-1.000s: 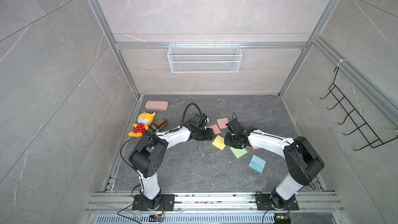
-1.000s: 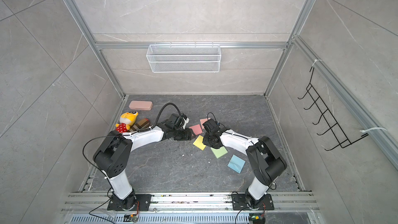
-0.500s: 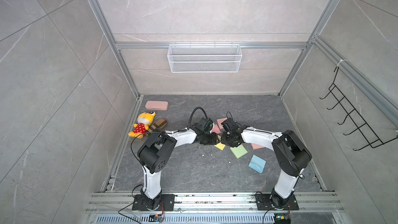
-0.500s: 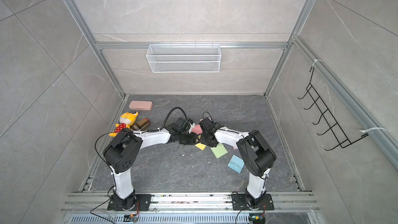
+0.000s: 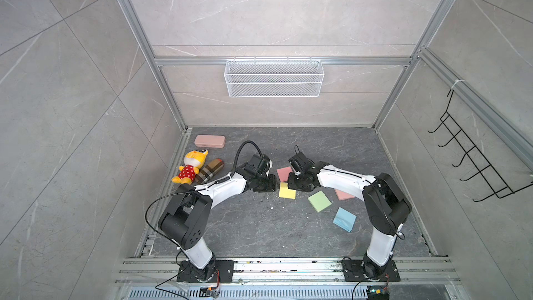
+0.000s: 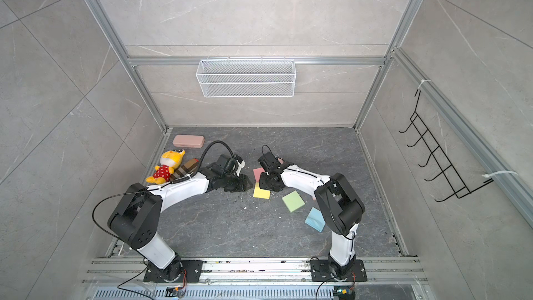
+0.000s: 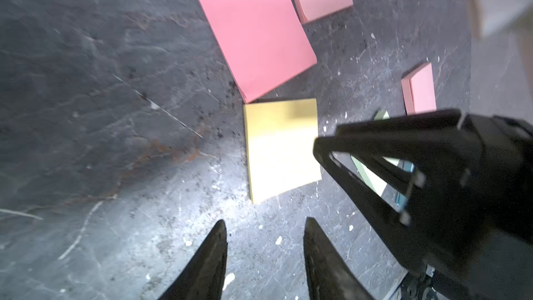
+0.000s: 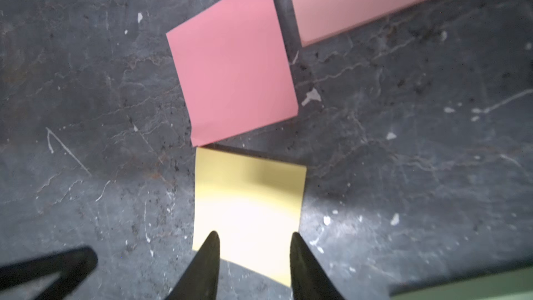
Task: Tear off pages from different memo pads
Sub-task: Adjust the memo pad at the center of the board.
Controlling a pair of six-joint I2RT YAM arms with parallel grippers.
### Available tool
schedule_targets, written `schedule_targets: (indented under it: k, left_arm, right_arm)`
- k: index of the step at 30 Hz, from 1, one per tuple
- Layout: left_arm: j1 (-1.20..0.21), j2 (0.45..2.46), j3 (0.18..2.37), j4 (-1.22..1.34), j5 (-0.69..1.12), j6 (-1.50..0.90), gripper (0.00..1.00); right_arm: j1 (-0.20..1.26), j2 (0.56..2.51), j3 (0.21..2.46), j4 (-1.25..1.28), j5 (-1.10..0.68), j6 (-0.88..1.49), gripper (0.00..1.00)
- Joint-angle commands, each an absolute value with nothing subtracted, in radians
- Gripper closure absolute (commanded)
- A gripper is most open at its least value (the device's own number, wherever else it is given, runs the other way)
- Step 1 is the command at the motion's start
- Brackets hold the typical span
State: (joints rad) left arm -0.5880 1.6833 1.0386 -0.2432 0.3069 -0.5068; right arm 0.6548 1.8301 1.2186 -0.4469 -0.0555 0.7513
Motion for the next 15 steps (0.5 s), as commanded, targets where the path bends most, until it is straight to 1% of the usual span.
schedule_targets:
  k: [1,4,9,15]
  left_arm:
    - [-0.594,1.748,1.115,-0.279,0.303,-0.470,0.55]
    - [-0.594,1.797,1.147,-0.295,0.293,-0.460,0.55]
    - [-0.604,1.848,1.145,-0.251,0.352,-0.499,0.56]
    - [-0.613,1.855,1.099,-0.201,0.366,-0.531,0.61]
  right_arm:
    - [0.653,1.773,1.143,-0.425,-0.126,0.833,0.57]
    - [0.653,1.783,1.129,-0.425,-0.108,0.848,0.57]
    - [0.650,1.821,1.130,-0.425,-0.094,0.835,0.57]
    - [0.647,1.868,1.123,-0.377,-0.134,0.849,0.59]
